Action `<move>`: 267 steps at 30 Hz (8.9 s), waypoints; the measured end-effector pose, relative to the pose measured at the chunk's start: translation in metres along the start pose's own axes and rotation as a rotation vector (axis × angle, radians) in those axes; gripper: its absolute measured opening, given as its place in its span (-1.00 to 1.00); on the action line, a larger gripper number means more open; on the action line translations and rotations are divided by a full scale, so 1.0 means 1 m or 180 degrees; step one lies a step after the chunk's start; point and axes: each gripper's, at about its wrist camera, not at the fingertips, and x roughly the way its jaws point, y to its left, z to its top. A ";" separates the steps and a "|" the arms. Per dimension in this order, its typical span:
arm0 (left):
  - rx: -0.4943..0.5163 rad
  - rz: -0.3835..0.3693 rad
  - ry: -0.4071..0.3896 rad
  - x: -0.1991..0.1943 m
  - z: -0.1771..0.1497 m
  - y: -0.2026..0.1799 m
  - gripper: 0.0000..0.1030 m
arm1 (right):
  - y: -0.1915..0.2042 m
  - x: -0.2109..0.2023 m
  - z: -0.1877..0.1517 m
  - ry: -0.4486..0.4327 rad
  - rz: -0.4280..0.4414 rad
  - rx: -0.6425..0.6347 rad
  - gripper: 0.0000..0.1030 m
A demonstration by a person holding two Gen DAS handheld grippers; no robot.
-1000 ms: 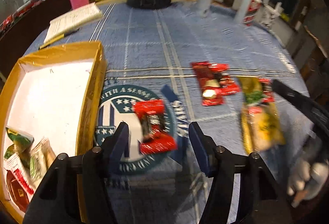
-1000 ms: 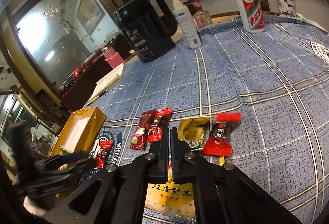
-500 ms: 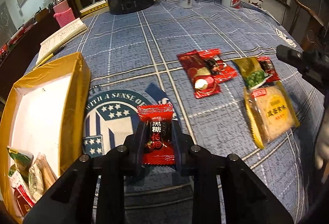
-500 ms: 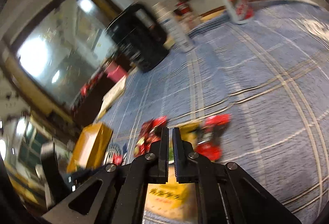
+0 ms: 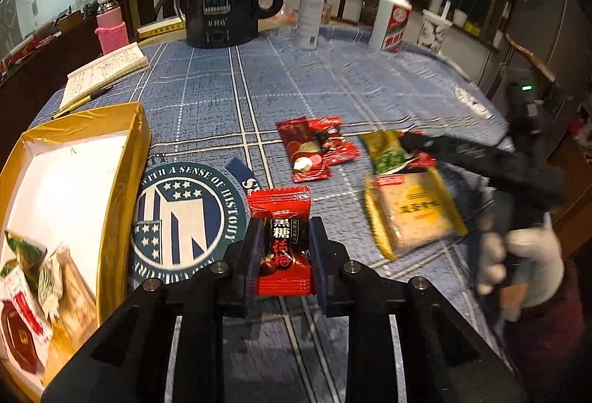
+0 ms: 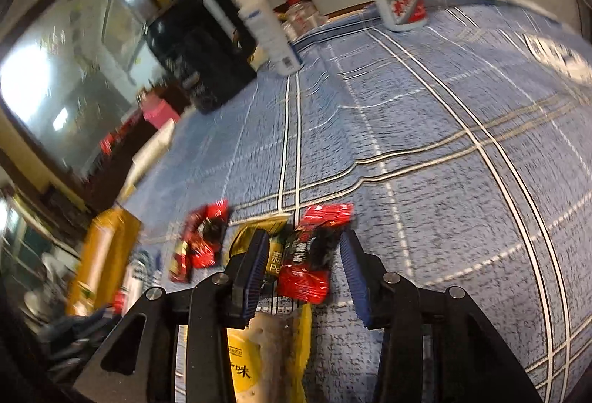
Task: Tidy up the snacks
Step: 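Grasp a red candy with the left tool while the right grasps another red candy, then carry both red candies over the tray and open both tools, then move both open tools back toward the remaining snacks, then grasp the green pea pack with the right tool while the left grasps two red chocolates, then carry the chocolates and pea pack into the tray and release both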
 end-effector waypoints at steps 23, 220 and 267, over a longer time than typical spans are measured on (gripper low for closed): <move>-0.0630 0.0251 -0.0381 -0.082 -0.032 0.099 -0.57 | 0.035 -0.045 -0.012 -0.0414 0.0164 -0.0175 -0.51; 0.0195 -0.0151 0.0102 -0.038 -0.047 -0.014 0.16 | 0.061 -0.064 -0.103 0.0381 0.1048 -0.0818 -0.35; -0.0824 -0.0058 -0.0776 -0.140 -0.111 0.121 -0.57 | 0.144 -0.104 -0.119 0.0273 0.0744 -0.1436 -0.34</move>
